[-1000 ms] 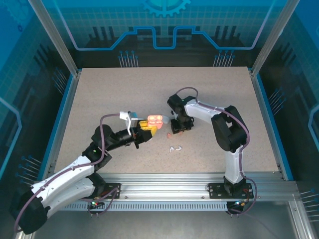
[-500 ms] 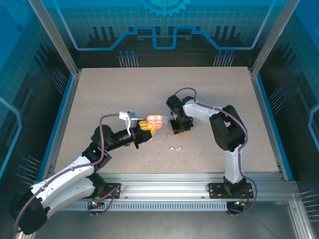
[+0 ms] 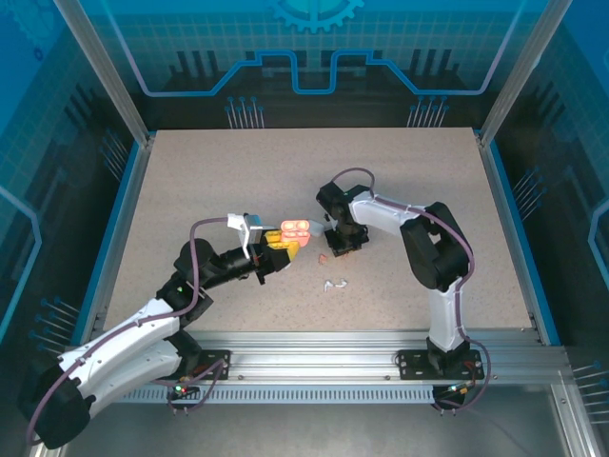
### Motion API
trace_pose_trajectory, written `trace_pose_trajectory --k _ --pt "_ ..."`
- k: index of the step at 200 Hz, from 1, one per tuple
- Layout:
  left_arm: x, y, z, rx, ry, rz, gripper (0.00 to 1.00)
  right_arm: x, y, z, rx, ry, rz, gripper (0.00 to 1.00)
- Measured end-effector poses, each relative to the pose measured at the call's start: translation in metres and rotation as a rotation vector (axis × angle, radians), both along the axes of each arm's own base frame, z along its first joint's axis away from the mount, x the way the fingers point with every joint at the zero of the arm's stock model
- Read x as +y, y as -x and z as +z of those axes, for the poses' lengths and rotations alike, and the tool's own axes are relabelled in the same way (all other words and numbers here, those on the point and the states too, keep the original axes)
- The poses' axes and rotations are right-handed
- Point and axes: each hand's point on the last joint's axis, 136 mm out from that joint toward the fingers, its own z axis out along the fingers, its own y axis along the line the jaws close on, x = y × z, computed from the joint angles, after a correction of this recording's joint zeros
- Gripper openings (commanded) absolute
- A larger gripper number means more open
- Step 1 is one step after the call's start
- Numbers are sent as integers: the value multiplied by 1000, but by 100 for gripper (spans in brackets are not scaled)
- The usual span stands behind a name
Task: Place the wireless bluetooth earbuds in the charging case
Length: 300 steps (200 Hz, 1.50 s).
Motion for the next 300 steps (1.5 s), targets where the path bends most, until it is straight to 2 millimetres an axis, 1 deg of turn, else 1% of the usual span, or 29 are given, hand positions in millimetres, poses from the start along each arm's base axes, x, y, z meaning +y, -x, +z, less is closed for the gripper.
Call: trace_pose_trajectory --k 19,40,65,84,112,143,176,198,212,229,248,273,300 --pt "0 0 0 0 0 0 0 -2 0 3 -19 3 8 23" --pt "0 0 0 0 0 0 0 -6 1 12 -48 1 19 22" --pt "0 0 0 1 0 0 0 -7 0 31 -99 -18 35 22" --pt "-1 -1 -2 4 3 0 0 -9 -1 50 -158 -40 53 21" --pt "-3 -4 -12 31 -5 -2 0 -15 6 87 -262 -91 98 20" --pt "-7 -10 -19 58 0 -3 0 -22 20 140 -434 -187 172 20" --pt "-14 -17 -26 85 7 -12 0 -22 36 196 -632 -311 270 21" --pt "-19 -20 -34 114 7 -28 0 -21 48 224 -742 -369 337 21" --pt "-22 -21 -38 125 5 -41 0 -17 57 242 -810 -398 391 21" --pt "-26 -22 -43 142 4 -56 0 -8 71 264 -894 -434 476 21" --pt "-29 -22 -44 148 6 -75 0 3 86 282 -962 -458 568 22" --pt "-33 -21 -40 138 12 -103 0 18 98 288 -985 -454 677 21" --pt "-36 -18 -35 122 17 -129 0 35 100 292 -988 -427 763 21"
